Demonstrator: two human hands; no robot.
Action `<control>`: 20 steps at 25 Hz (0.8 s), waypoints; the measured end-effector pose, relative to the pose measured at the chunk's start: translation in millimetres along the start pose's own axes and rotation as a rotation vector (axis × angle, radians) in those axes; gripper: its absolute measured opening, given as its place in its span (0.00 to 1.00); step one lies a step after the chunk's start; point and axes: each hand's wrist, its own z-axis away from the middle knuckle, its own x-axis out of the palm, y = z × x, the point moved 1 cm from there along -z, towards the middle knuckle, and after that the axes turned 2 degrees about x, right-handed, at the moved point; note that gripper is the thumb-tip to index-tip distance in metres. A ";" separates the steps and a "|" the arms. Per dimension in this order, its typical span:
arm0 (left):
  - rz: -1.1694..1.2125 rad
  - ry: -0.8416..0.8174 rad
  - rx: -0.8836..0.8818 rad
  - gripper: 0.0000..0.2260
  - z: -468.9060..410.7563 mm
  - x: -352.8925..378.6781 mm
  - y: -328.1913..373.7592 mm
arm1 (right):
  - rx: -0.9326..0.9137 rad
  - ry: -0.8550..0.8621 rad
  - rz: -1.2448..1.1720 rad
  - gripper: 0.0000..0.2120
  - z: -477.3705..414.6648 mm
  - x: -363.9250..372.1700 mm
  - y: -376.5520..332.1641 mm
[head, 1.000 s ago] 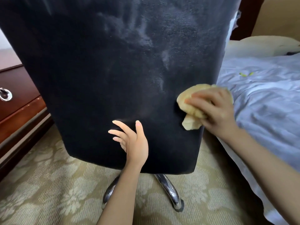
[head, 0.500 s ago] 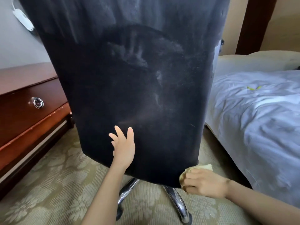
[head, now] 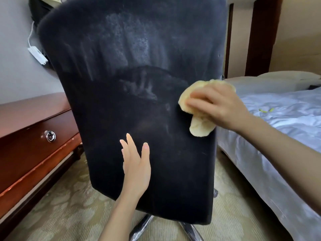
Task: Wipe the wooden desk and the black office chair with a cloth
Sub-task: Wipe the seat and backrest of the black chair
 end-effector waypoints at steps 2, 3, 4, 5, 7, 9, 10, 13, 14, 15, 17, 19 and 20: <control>-0.013 -0.003 0.019 0.28 -2.1 -1.5 6.0 | 0.064 0.066 0.075 0.07 -35.9 -2.2 12.3; -0.020 -0.001 0.034 0.28 -4.3 -2.9 9.9 | 0.105 0.092 0.100 0.07 -54.3 -1.4 15.2; -0.028 -0.003 0.049 0.28 -6.2 -3.7 13.4 | 0.150 0.118 0.123 0.07 -70.9 1.2 15.8; -0.034 -0.006 0.066 0.28 -8.0 -4.2 17.5 | 0.195 0.139 0.140 0.07 -85.9 6.1 13.6; -0.041 -0.007 0.108 0.28 -12.4 -4.9 24.8 | 0.281 0.141 0.125 0.08 -108.0 17.6 2.5; -0.037 -0.006 0.151 0.29 -15.2 -5.5 31.0 | 0.313 0.017 0.021 0.10 -111.8 33.7 -16.5; -0.035 -0.003 0.168 0.29 -16.1 -6.2 32.7 | 0.285 -0.100 -0.025 0.10 -105.1 43.4 -28.8; -0.045 0.016 0.186 0.30 -19.2 -12.1 31.9 | 0.086 -0.407 -0.054 0.09 -62.5 65.8 -70.2; -0.054 0.024 0.183 0.30 -20.3 -14.7 30.3 | 0.026 -0.469 -0.087 0.07 -44.2 68.8 -80.4; -0.064 0.031 0.175 0.30 -21.1 -16.7 29.3 | -0.046 -0.523 -0.107 0.05 -26.0 69.8 -88.0; -0.080 0.046 0.170 0.30 -23.0 -18.6 29.9 | -0.192 -0.568 -0.101 0.03 1.0 64.8 -93.3; -0.086 0.050 0.185 0.30 -24.2 -18.5 33.2 | -0.308 -0.541 -0.075 0.07 9.4 57.7 -86.8; -0.091 0.051 0.196 0.31 -24.6 -19.1 35.0 | -0.349 -0.509 -0.057 0.10 6.9 54.7 -80.9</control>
